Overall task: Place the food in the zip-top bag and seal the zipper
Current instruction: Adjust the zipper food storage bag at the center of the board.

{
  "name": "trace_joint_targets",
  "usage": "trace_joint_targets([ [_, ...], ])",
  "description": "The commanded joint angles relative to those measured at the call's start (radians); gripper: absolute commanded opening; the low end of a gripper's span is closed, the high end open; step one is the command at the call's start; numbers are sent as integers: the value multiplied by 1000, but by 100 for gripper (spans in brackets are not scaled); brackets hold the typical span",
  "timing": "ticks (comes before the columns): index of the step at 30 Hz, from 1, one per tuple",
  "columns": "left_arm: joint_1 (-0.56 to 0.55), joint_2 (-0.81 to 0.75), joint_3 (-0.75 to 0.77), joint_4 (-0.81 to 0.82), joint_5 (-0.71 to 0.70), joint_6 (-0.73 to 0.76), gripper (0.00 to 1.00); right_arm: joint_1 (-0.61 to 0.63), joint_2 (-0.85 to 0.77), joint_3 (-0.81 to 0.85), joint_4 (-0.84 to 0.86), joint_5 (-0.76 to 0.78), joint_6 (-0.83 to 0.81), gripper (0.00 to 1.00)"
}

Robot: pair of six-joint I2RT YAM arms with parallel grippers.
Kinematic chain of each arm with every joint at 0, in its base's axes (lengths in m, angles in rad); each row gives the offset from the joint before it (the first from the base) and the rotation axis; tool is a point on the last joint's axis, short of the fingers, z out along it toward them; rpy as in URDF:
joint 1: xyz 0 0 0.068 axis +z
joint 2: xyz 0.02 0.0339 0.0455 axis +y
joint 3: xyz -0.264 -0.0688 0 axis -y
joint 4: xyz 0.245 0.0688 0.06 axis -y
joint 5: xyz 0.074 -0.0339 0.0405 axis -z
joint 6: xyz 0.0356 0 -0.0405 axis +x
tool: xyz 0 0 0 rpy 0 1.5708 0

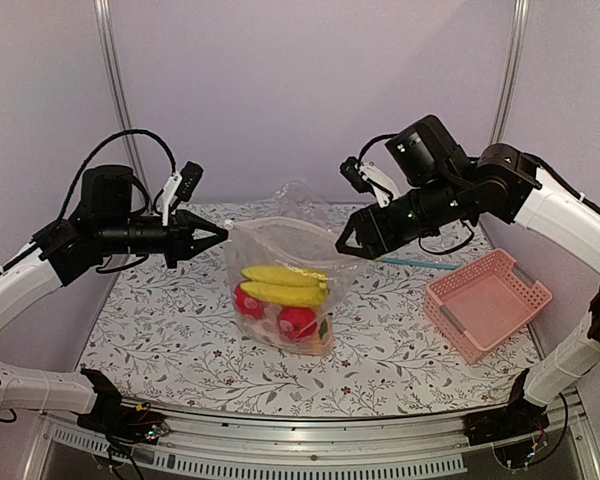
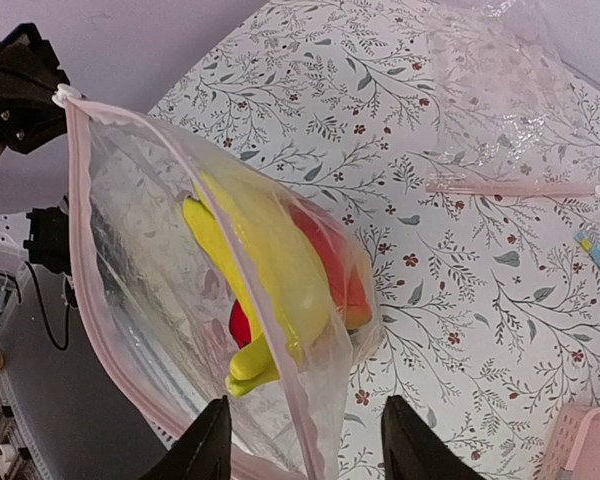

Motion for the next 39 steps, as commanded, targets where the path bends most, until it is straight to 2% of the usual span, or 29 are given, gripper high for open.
trace_joint_targets([
  [1,13,4,7,23,-2,-9,0,15,2,3,-27,2,-4,33],
  [4,13,3,7,24,-2,-10,0,15,4,48,-35,-1,-18,9],
  [6,13,0,7,24,1,-10,0,14,8,89,-49,1,-28,0],
  [13,13,-22,-6,48,36,-10,0,15,22,220,-118,43,-76,0],
  [21,12,26,-1,62,122,-40,0,15,25,148,-113,113,-74,0],
  [24,10,38,-5,73,139,-48,0,14,17,134,-108,136,-72,16],
  [27,10,42,-5,72,132,-46,0,20,20,177,-86,25,-98,35],
  [29,10,41,-3,69,136,-43,0,36,28,216,-74,4,-131,50],
  [30,10,41,-2,68,144,-42,0,46,35,241,-75,-2,-152,54],
  [35,7,50,13,48,227,-30,0,85,127,336,-70,-52,-291,64],
  [39,-3,53,25,28,251,-16,0,112,191,382,-24,-111,-400,65],
])
